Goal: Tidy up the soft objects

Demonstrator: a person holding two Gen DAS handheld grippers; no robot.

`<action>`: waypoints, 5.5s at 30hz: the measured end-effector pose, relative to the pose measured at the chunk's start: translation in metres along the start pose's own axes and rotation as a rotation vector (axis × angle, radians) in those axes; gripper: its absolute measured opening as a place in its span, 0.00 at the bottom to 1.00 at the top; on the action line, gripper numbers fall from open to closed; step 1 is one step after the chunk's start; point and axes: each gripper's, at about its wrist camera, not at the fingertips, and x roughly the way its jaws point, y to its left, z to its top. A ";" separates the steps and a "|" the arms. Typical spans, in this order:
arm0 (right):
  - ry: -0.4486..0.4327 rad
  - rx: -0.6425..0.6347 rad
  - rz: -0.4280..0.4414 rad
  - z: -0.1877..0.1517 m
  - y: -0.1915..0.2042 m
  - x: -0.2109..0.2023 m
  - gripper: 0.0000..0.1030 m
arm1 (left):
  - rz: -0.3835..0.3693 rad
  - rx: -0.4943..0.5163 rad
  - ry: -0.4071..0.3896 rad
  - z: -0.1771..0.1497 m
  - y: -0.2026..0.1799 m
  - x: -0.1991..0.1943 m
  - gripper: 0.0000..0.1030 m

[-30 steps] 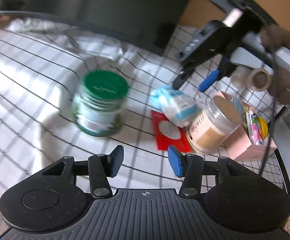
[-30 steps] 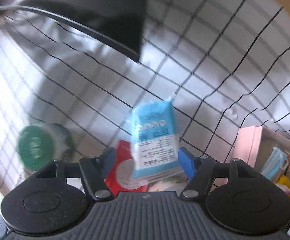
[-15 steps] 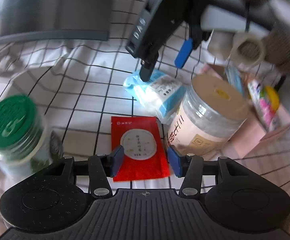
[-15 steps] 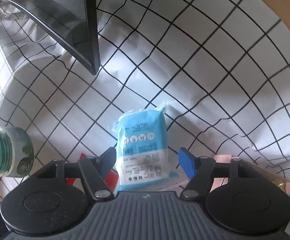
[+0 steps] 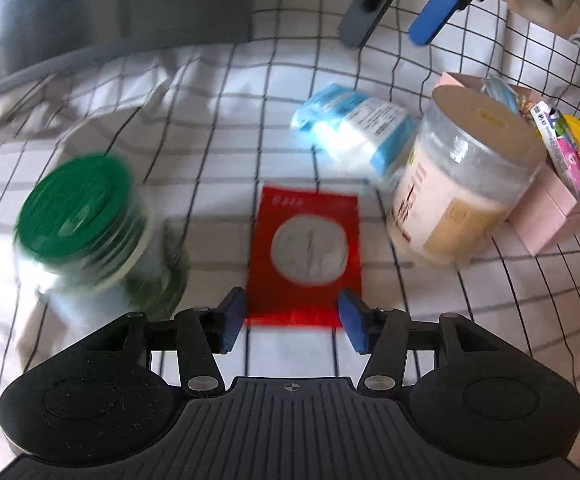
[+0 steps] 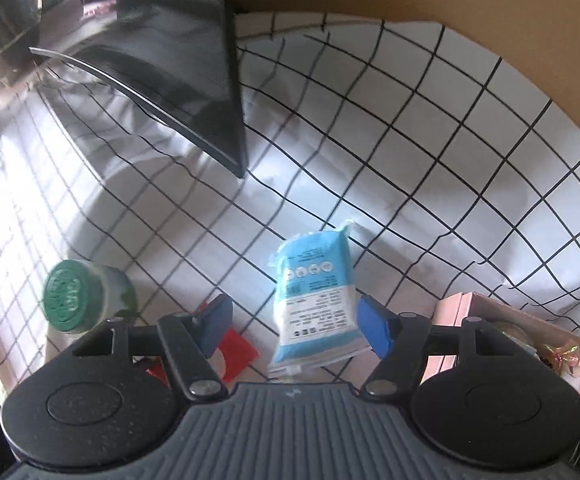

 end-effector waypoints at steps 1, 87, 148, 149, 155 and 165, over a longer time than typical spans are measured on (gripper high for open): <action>-0.015 -0.001 0.008 -0.001 0.001 -0.004 0.67 | -0.011 -0.016 -0.005 -0.003 0.003 -0.005 0.49; 0.237 -0.051 0.111 0.020 -0.041 0.092 0.75 | 0.021 0.033 0.034 0.028 -0.026 0.016 0.15; -0.140 -0.074 -0.087 -0.220 0.030 0.045 0.76 | -0.018 -0.027 0.111 -0.015 -0.030 -0.027 0.60; -0.146 -0.064 -0.084 -0.222 0.027 0.045 0.77 | -0.026 -0.022 0.115 -0.014 -0.031 -0.026 0.63; -0.143 -0.009 -0.056 -0.227 0.017 0.049 0.89 | -0.054 -0.067 0.086 -0.007 -0.020 -0.031 0.60; -0.144 -0.036 -0.044 -0.232 0.021 0.052 1.00 | 0.020 -0.017 0.113 -0.010 -0.022 -0.015 0.75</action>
